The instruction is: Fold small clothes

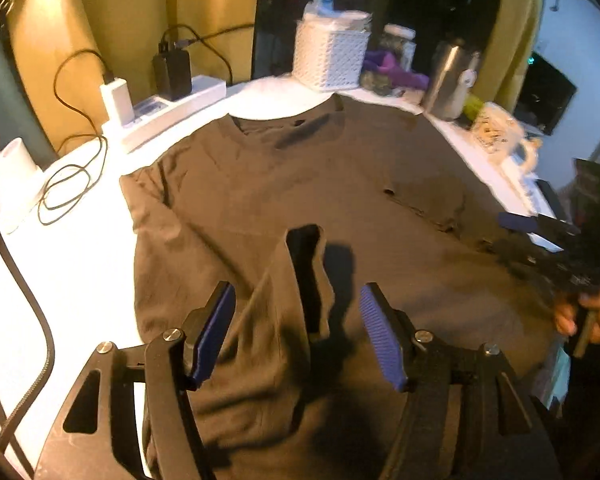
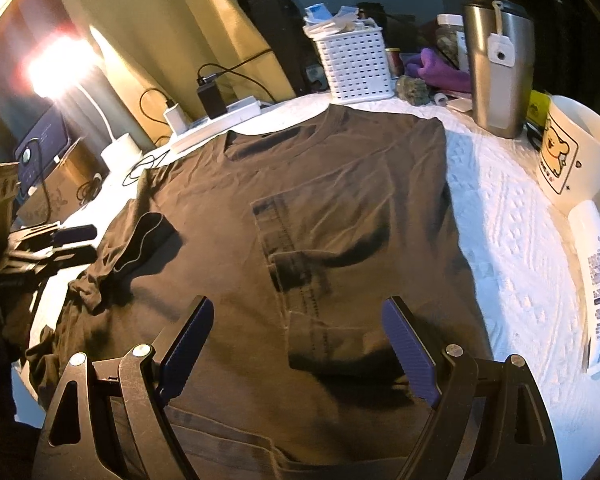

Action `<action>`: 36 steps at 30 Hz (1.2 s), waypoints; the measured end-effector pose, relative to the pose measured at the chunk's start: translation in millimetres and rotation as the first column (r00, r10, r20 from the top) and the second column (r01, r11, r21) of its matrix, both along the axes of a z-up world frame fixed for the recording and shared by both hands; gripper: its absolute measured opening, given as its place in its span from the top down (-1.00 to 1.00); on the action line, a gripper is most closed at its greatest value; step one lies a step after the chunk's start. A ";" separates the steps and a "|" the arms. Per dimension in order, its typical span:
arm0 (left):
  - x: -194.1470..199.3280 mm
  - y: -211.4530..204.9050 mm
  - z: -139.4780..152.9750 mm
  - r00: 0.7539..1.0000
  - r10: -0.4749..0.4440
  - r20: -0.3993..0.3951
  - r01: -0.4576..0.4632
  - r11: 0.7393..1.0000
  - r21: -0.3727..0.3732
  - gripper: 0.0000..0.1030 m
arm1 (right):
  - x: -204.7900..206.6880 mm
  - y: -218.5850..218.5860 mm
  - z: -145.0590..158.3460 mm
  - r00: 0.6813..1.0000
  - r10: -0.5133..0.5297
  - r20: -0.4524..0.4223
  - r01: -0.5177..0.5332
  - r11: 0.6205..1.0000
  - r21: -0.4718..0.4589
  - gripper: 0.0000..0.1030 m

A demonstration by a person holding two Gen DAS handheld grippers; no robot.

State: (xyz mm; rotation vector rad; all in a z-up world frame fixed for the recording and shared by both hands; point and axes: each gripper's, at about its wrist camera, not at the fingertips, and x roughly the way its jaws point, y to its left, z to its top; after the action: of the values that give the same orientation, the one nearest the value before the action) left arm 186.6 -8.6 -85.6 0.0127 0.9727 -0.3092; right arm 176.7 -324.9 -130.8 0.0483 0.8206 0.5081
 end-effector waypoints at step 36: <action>4.1 84.6 -37.4 0.985 0.173 -0.023 -0.171 0.984 0.044 0.23 | 56.3 153.2 3.4 0.951 0.307 -0.026 -0.307 0.952 -0.002 0.07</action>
State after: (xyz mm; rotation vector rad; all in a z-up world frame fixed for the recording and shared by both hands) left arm 190.7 76.0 -123.0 -0.0373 0.9991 -0.1302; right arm 233.0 -171.8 -127.4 -0.0808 0.8593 0.8001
